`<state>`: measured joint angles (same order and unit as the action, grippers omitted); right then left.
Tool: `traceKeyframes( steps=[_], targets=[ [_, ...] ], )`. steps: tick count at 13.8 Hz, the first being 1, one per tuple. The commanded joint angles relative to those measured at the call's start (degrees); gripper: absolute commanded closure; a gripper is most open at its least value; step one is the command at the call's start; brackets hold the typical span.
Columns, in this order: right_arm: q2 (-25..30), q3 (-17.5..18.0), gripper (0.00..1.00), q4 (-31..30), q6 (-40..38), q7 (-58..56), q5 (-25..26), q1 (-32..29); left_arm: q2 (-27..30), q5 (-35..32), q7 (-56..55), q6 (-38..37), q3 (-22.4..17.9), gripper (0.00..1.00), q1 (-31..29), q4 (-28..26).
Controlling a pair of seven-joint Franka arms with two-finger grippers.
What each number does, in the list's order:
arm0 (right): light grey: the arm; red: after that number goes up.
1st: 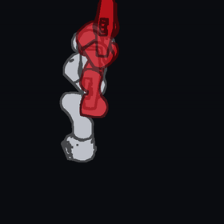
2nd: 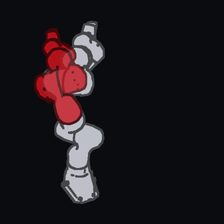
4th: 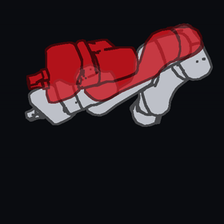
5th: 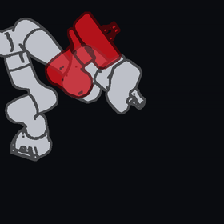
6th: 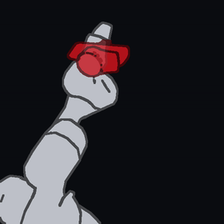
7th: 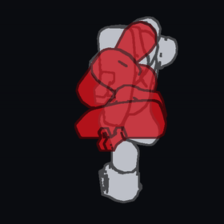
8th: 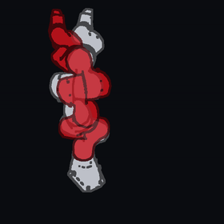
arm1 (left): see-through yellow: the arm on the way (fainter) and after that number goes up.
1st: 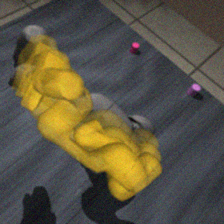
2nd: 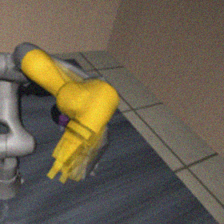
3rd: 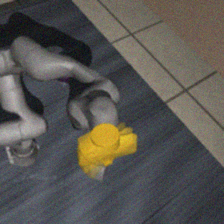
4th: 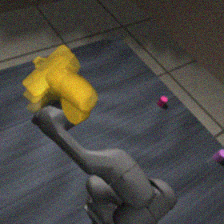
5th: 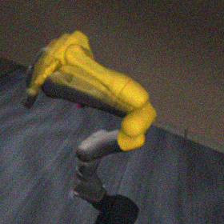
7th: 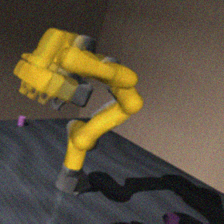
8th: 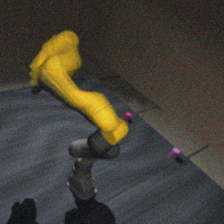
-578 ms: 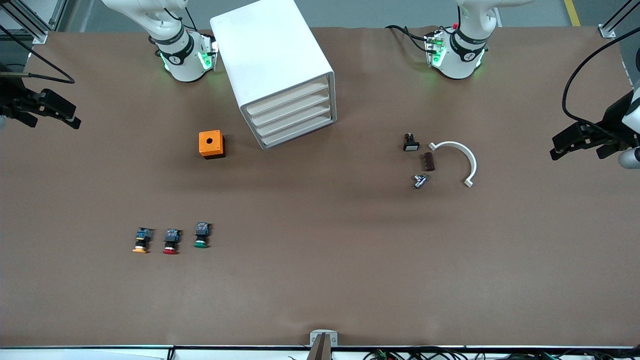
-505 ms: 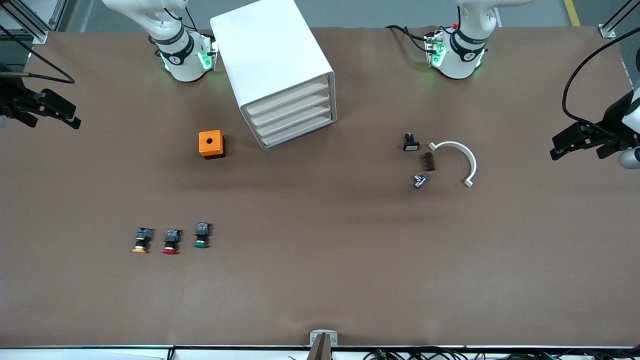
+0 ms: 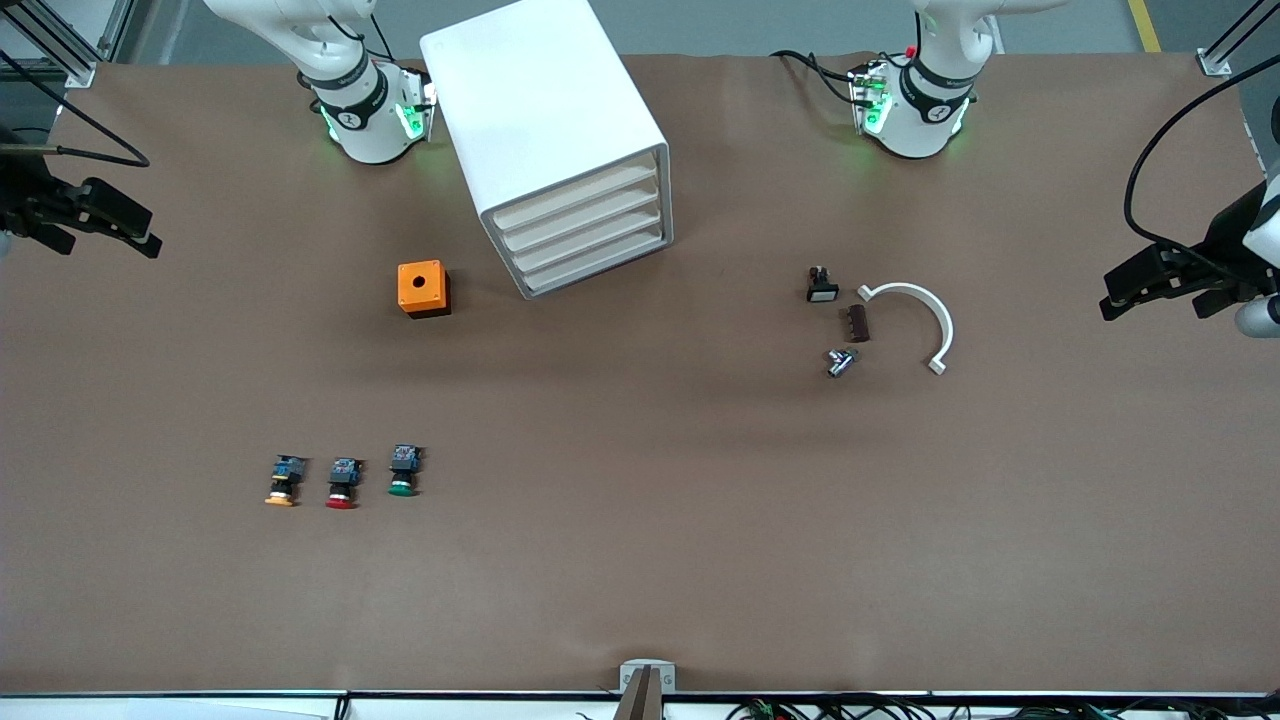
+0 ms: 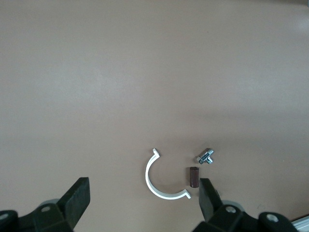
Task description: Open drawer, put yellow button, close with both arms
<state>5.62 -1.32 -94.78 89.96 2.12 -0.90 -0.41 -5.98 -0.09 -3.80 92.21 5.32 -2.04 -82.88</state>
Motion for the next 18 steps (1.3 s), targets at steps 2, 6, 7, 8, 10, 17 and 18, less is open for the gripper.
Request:
traceKeyframes(
  steps=[2,6,7,8,10,17,18],
  targets=[
    [0.53,0.62,0.0,0.04,-0.31,0.43,-0.15,-0.82,-1.4,1.22,-0.41,0.86,0.21,0.01,-0.07,0.44],
    [0.53,0.62,0.0,0.04,-0.22,0.43,-0.15,-0.82,-6.49,2.11,-5.05,0.87,0.91,0.01,1.33,0.44],
    [0.53,0.62,0.0,0.04,-0.22,0.43,-0.15,-0.82,-7.72,2.63,-8.9,0.87,1.27,0.01,2.9,0.44],
    [0.53,0.62,0.0,0.04,-0.22,0.43,-0.15,-0.82,-8.78,2.72,-12.86,0.87,1.36,0.01,4.14,0.7],
    [0.53,0.62,0.0,0.04,-0.22,0.43,-0.15,-0.82,-11.76,2.72,-21.55,0.87,1.36,0.01,8.0,1.66],
    [0.44,0.62,0.0,-0.05,-0.13,-0.36,-0.15,-0.82,-20.65,2.81,-49.85,4.1,1.44,0.01,19.69,5.89],
    [0.36,0.62,0.0,-0.05,-0.04,-0.44,-0.15,-0.82,-21.26,2.81,-53.99,5.51,1.36,0.01,21.62,5.97]
  ],
)
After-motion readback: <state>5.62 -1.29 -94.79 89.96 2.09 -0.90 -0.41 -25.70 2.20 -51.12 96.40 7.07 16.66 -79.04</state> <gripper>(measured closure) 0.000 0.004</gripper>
